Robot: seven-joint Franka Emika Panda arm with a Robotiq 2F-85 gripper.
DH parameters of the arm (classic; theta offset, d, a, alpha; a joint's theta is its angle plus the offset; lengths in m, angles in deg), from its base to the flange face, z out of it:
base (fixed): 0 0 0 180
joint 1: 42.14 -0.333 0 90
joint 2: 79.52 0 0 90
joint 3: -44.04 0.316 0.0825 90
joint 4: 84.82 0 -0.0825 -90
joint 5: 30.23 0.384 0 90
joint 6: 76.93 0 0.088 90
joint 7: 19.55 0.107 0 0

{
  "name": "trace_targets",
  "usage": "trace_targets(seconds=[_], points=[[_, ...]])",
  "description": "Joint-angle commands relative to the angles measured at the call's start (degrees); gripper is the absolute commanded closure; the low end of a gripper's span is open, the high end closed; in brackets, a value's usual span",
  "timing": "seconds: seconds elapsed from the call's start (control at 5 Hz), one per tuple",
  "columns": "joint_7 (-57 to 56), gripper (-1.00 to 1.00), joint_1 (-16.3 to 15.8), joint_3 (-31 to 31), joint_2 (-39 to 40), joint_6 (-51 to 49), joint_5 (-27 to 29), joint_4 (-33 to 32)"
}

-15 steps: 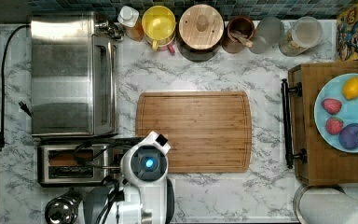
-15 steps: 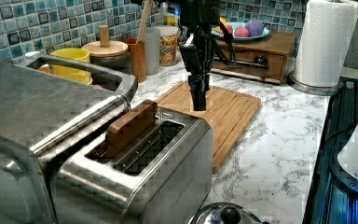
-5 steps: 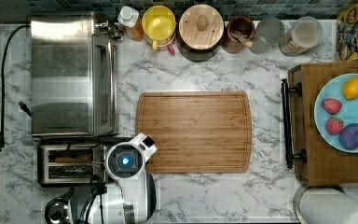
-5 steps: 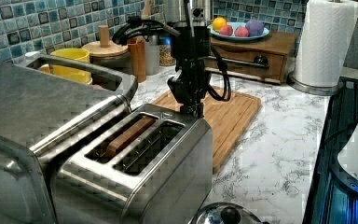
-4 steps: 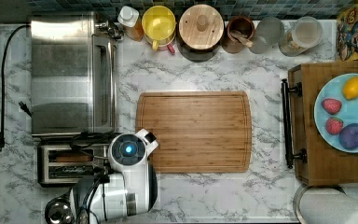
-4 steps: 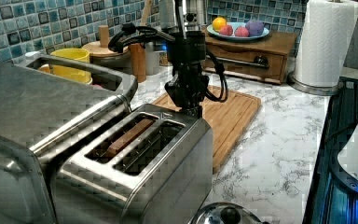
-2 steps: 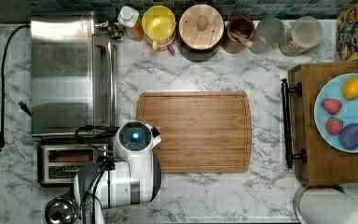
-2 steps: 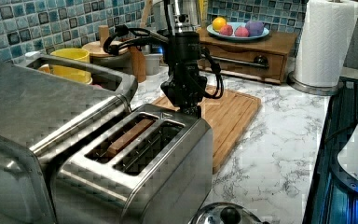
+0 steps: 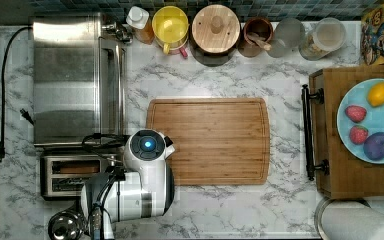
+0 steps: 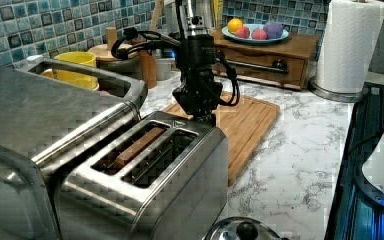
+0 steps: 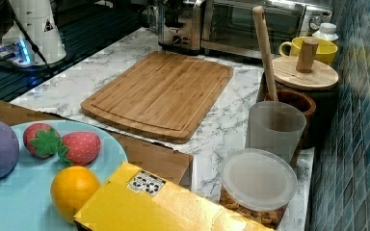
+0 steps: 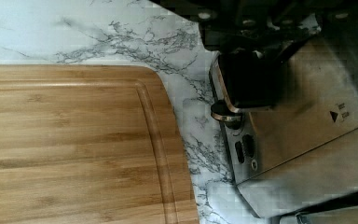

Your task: Turn on the toaster.

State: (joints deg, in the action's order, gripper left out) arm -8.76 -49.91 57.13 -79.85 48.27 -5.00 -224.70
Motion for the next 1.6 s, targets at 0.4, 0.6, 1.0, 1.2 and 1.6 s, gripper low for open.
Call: trace_targets(seconds=[0.4,0.6,1.0,1.2,1.6], points=[[8.6,1.0,4.0,-3.0,5.4,10.0,-3.0,9.5],[8.6,1.0,4.1,-3.0,5.4,10.0,-3.0,9.5],[8.6,1.0,4.0,-3.0,5.4,10.0,-3.0,9.4],[8.6,1.0,3.9,-3.1,5.4,10.0,-3.0,9.5],[8.6,1.0,3.8,-3.2,5.3,10.0,-3.0,9.5]])
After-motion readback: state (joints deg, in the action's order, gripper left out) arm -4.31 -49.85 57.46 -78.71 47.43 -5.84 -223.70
